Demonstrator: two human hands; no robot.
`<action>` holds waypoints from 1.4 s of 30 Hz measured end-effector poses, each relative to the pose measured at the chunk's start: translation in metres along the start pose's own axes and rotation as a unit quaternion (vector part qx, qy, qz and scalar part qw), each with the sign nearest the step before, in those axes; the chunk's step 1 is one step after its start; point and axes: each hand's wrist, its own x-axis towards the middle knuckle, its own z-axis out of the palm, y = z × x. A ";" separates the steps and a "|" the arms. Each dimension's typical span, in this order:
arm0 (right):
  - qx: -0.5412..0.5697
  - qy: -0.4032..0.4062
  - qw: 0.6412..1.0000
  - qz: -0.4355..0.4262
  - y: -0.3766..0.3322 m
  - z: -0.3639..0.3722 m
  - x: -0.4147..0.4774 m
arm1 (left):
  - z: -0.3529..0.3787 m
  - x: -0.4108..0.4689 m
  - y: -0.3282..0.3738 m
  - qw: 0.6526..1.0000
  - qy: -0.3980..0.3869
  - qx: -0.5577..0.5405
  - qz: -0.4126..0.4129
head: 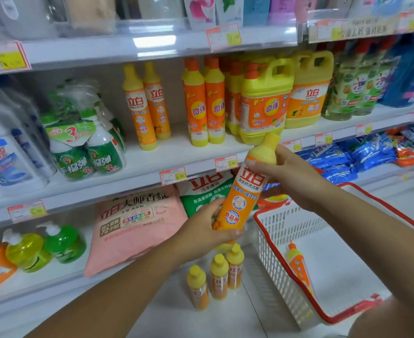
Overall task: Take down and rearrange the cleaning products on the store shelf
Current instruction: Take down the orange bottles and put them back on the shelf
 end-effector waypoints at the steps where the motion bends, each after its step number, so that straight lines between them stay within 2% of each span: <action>1: -0.022 -0.005 1.000 -0.001 0.004 0.002 -0.002 | 0.003 0.000 -0.006 1.000 -0.009 0.021 0.006; 3: -0.081 -0.009 0.997 -0.001 0.016 0.010 -0.007 | 0.007 -0.002 -0.021 0.995 -0.025 0.098 0.006; 6: -0.189 -0.004 0.982 0.004 0.054 0.021 -0.011 | 0.009 -0.002 -0.061 0.962 -0.024 0.271 -0.017; 8: -0.250 -0.004 0.968 0.027 0.088 0.027 -0.013 | 0.012 -0.004 -0.091 0.945 -0.025 0.324 -0.028; 12: -0.297 0.003 0.948 0.112 0.158 0.037 -0.023 | 0.026 -0.014 -0.152 0.928 -0.021 0.368 -0.048; 16: -0.236 0.051 0.956 0.165 0.218 0.050 -0.040 | 0.043 -0.022 -0.200 0.916 0.008 0.400 -0.024; 23: -0.215 0.067 0.953 0.202 0.269 0.067 -0.053 | 0.050 -0.021 -0.219 0.924 0.029 0.381 0.018; 30: -0.197 0.051 0.956 0.212 0.281 0.072 -0.057 | 0.050 -0.024 -0.214 0.925 0.018 0.378 -0.009; 33: -0.179 0.011 0.961 0.212 0.298 0.063 -0.060 | 0.041 -0.021 -0.198 0.920 0.008 0.392 -0.021; 37: -0.204 -0.002 0.952 0.230 0.243 0.065 -0.059 | 0.012 -0.012 -0.165 0.915 0.035 0.401 -0.004; 42: -0.287 0.004 0.956 0.065 0.172 0.065 -0.043 | -0.051 0.003 -0.103 0.892 0.112 0.434 0.062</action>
